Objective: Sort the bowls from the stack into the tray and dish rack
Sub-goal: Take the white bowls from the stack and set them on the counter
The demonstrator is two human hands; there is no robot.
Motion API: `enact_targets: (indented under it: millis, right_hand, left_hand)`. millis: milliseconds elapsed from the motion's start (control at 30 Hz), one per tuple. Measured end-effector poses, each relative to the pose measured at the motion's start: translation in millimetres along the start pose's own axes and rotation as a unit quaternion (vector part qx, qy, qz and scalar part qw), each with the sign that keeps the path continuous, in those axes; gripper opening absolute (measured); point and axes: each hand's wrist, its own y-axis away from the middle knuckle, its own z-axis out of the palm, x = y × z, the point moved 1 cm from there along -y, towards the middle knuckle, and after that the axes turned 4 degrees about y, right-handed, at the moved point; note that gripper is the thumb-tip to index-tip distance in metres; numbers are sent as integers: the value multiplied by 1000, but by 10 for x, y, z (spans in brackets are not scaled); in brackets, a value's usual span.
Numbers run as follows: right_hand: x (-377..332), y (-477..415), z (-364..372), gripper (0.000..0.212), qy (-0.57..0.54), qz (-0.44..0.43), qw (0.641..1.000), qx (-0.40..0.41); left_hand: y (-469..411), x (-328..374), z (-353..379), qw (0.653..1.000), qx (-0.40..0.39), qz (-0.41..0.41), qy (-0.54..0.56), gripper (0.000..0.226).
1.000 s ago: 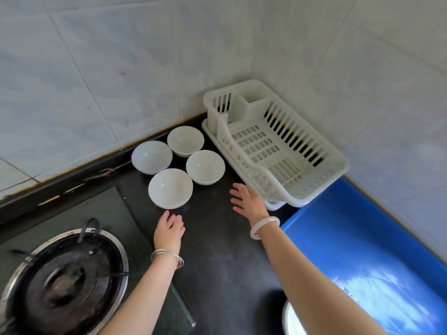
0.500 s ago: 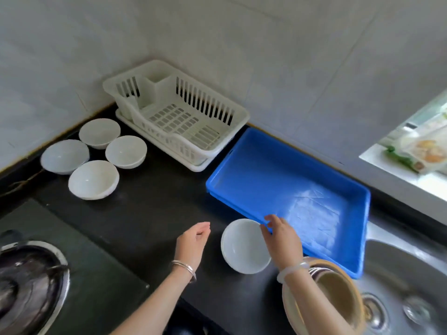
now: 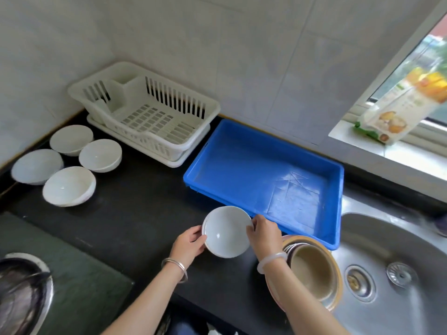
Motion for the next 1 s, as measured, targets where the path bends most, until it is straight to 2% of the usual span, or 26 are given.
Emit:
enact_targets:
  millis: [100, 167, 367, 533, 767, 1000]
  right_hand:
    - [-26, -16, -28, 6, 41, -20, 999, -2]
    - [-19, -7, -56, 10, 26, -22, 999, 14]
    - [149, 6, -311, 5, -151, 17, 987, 54]
    - [169, -6, -370, 18, -230, 31, 972, 34]
    - [-94, -80, -252, 14, -280, 17, 960, 20]
    - [-761, -264, -71, 16, -298, -33, 953, -48]
  left_hand:
    - [-6, 0, 23, 998, -9, -27, 52, 32]
    - [-5, -1, 27, 993, -13, -48, 103, 33]
    - [17, -21, 34, 983, -47, -87, 153, 36]
    - [31, -16, 45, 985, -36, -66, 153, 42]
    - [73, 108, -344, 972, 58, -40, 222, 34]
    - [137, 155, -1076, 934, 175, -5, 310, 34]
